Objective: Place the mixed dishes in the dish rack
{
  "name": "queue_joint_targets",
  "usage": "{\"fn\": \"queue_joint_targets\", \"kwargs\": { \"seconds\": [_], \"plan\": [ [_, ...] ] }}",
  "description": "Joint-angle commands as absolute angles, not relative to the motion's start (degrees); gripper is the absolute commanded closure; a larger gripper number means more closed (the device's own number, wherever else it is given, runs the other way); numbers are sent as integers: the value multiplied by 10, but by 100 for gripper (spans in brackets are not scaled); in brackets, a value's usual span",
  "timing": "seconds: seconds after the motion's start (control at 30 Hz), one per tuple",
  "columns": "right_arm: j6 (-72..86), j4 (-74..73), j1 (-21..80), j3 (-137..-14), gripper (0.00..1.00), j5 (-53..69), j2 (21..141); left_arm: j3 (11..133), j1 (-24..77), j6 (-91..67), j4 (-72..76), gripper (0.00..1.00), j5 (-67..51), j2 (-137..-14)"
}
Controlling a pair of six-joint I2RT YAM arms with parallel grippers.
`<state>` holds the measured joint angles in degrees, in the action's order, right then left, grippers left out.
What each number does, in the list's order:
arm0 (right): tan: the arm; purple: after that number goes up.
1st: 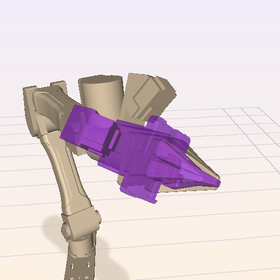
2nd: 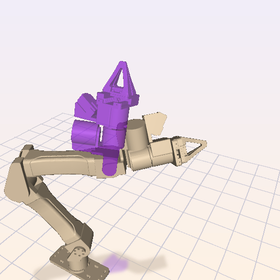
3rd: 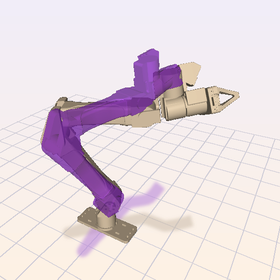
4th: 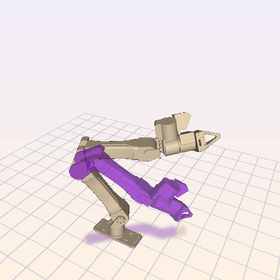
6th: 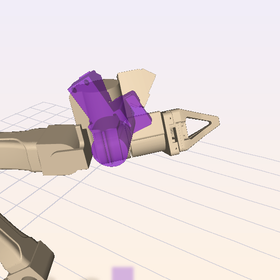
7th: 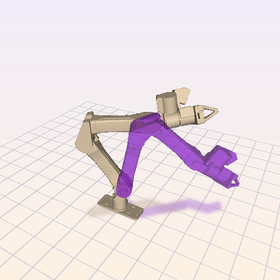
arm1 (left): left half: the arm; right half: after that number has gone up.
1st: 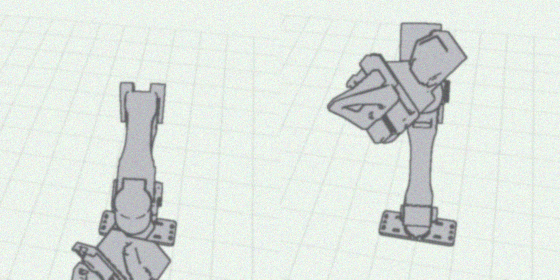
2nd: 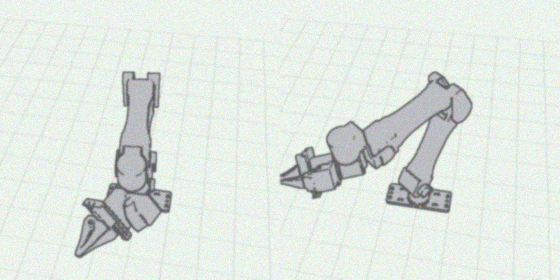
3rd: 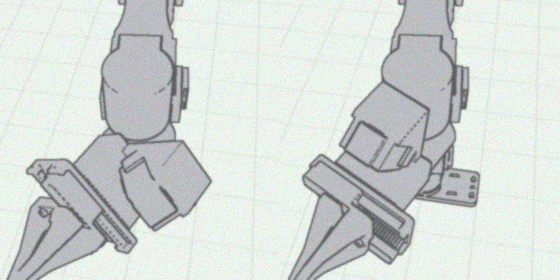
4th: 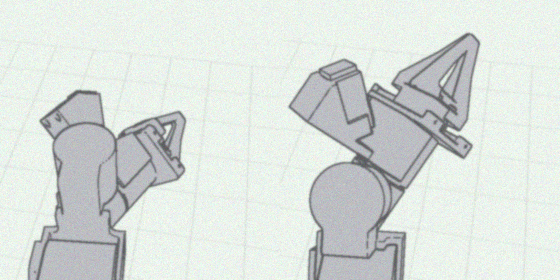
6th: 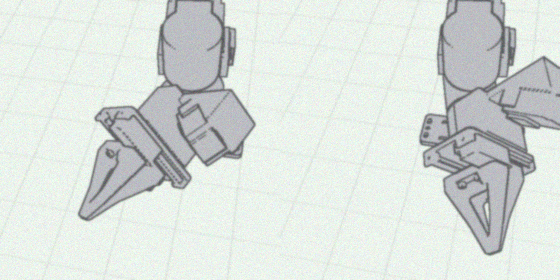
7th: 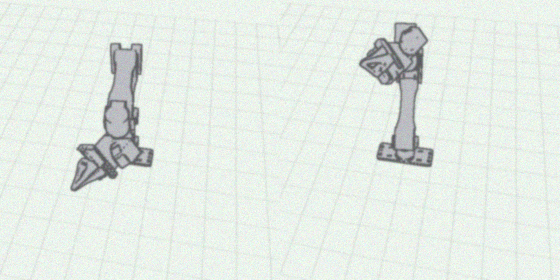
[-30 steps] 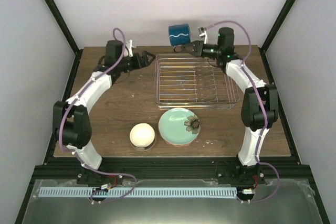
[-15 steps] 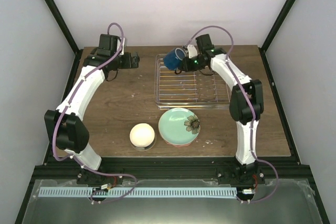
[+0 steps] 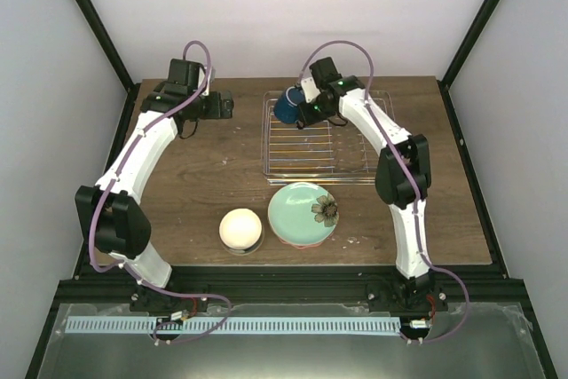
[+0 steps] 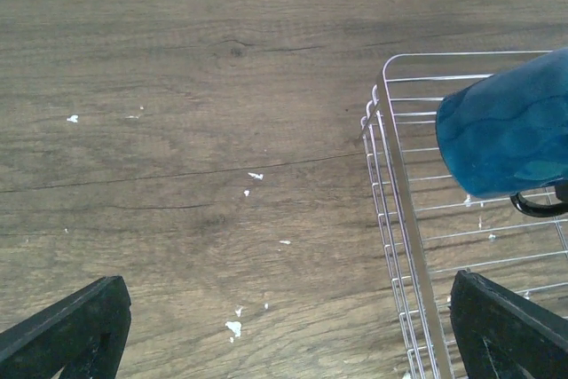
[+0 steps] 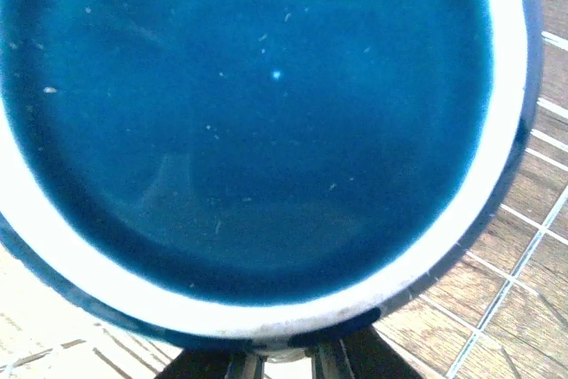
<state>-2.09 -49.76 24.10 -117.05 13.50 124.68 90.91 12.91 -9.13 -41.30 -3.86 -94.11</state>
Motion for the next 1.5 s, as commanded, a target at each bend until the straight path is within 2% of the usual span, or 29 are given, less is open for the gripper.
{"fn": "queue_joint_targets", "kwargs": {
  "seconds": [0.0,0.53,0.87,1.13,1.2,1.47],
  "plan": [
    [-46,-506,256,-1209,99,75,1261,905,131,-87,-410,0,-47,-947],
    [-60,-484,278,-1233,99,58,1294,924,131,-82,-418,0,-61,-974],
    [-69,-477,293,-1239,92,15,1321,938,130,-73,-437,0,-53,-984],
    [-69,-477,294,-1237,75,1,1315,940,130,-74,-435,0,-60,-987],
    [-69,-477,294,-1235,66,0,1311,941,131,-73,-435,0,-60,-987],
    [-72,-478,294,-1197,40,-12,1269,944,131,-62,-438,0,-85,-982]
  ]
}}
